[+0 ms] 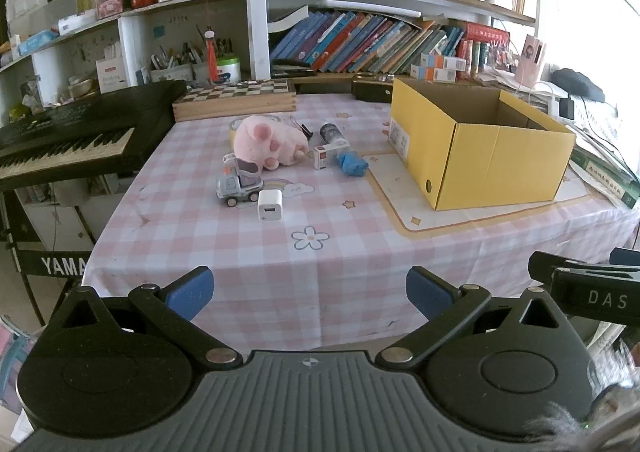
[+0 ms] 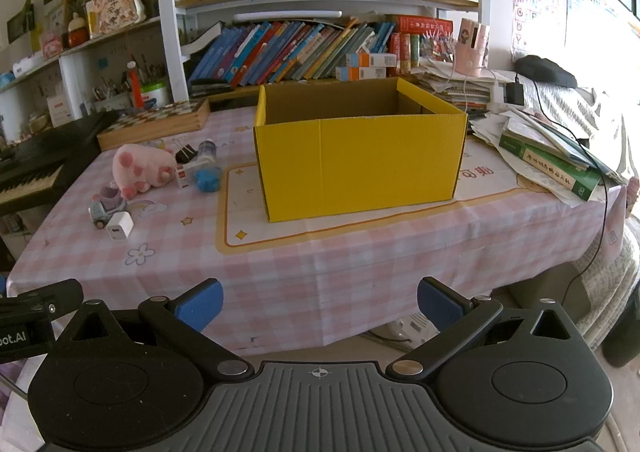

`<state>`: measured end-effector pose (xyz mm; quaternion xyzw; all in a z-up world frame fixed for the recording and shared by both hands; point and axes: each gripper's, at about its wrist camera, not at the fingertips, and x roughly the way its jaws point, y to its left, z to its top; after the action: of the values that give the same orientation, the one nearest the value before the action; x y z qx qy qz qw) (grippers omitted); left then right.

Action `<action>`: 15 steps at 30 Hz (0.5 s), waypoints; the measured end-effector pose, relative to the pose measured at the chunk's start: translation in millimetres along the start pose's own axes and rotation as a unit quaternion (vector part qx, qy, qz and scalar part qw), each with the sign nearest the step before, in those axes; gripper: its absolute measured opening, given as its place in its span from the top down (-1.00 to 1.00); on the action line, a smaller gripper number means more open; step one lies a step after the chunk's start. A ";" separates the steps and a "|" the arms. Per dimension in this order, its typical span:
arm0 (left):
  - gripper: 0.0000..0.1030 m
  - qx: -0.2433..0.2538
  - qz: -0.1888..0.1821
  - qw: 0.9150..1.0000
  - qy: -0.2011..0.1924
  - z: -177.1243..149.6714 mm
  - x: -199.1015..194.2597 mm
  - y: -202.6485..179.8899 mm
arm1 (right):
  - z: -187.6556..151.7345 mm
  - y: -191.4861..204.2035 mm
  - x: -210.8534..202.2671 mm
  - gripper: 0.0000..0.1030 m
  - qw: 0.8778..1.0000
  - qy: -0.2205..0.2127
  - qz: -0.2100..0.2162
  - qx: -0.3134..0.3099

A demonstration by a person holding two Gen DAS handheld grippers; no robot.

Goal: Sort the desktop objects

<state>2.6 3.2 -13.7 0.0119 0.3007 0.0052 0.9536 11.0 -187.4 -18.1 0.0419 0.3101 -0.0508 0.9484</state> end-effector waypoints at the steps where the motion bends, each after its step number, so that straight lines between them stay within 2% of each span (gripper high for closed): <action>1: -1.00 0.000 0.000 1.000 0.000 -0.3 0.1 0.0 | 0.0 0.0 0.0 -1.00 1.000 0.000 0.000 0.000; 15: -1.00 0.000 -0.001 1.000 0.000 -1.2 1.0 -0.4 | 0.4 0.7 0.0 -1.00 1.000 0.001 0.000 0.000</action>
<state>2.8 2.8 -15.3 0.0117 0.3010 0.0046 0.9536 11.3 -186.8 -17.8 0.0420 0.3109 -0.0510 0.9482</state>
